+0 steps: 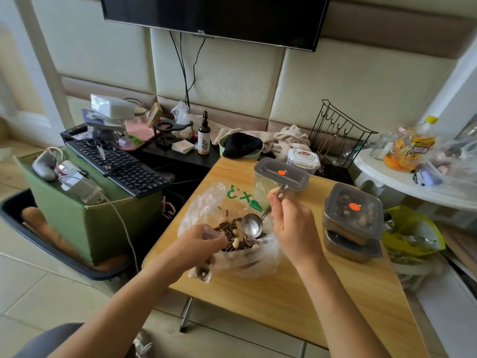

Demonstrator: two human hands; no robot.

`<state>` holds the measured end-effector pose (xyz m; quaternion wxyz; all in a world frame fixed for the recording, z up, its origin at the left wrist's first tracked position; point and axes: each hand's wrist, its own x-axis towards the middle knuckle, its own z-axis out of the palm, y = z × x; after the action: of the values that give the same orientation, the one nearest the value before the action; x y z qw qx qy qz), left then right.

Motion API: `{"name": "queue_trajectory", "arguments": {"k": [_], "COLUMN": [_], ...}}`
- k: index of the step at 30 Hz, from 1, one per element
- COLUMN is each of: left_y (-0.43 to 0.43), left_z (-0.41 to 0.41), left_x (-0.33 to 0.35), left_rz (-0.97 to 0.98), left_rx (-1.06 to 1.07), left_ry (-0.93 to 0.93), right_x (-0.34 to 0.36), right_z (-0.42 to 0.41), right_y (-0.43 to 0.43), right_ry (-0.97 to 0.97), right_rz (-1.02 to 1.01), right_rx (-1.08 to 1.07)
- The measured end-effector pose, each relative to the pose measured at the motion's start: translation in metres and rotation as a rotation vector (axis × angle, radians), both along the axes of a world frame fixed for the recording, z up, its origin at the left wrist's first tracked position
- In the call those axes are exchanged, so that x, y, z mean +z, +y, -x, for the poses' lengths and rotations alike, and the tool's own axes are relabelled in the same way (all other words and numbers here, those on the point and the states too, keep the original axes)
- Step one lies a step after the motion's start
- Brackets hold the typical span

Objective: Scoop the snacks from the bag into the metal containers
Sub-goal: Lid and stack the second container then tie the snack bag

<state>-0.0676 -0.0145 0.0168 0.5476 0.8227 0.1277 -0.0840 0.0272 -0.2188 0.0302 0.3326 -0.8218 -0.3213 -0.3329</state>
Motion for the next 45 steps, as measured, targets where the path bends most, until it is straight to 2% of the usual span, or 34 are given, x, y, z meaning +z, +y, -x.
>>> {"name": "queue_trajectory", "arguments": {"k": [6, 9, 13, 15, 22, 25, 31, 34, 37, 39, 41, 45], "left_y": [0.003, -0.003, -0.009, -0.012, -0.026, -0.025, -0.012, -0.006, -0.001, 0.002, 0.000, -0.016], "left_z": [0.012, 0.011, -0.001, -0.005, -0.019, -0.024, -0.017, -0.012, -0.015, -0.024, -0.035, -0.056], "left_x": [0.014, 0.010, 0.000, -0.004, -0.004, -0.004, -0.007, 0.001, 0.008, 0.009, 0.008, -0.005], "left_rz": [0.065, 0.151, 0.250, 0.239, 0.208, 0.182, -0.016, -0.151, -0.298, -0.307, -0.257, -0.238], "left_rx": [-0.146, -0.163, -0.015, 0.071, 0.113, 0.101, 0.008, 0.081, 0.260, 0.345, 0.335, 0.229], "left_ry": [0.340, 0.369, 0.269, 0.172, -0.144, -0.157, 0.012, -0.043, -0.203, -0.363, -0.439, -0.344], "right_x": [0.002, 0.001, 0.001, 0.000, -0.004, -0.004, -0.007, -0.007, -0.008, -0.010, -0.010, -0.002], "right_z": [0.009, 0.008, 0.006, 0.004, -0.007, -0.010, -0.022, -0.029, -0.033, -0.033, -0.033, -0.028], "right_y": [0.009, 0.008, 0.009, 0.009, 0.002, -0.002, -0.014, -0.022, -0.030, -0.032, -0.032, -0.032], "right_ry": [-0.022, -0.033, -0.002, 0.016, 0.141, 0.194, 0.448, 0.638, 0.762, 0.787, 0.771, 0.675], "right_rz": [0.061, 0.040, 0.007, -0.010, -0.120, -0.160, -0.238, -0.314, -0.444, -0.492, -0.501, -0.533], "right_rx": [0.039, 0.045, 0.058, 0.065, -0.067, -0.124, -0.276, -0.367, -0.401, -0.409, -0.418, -0.416]}}
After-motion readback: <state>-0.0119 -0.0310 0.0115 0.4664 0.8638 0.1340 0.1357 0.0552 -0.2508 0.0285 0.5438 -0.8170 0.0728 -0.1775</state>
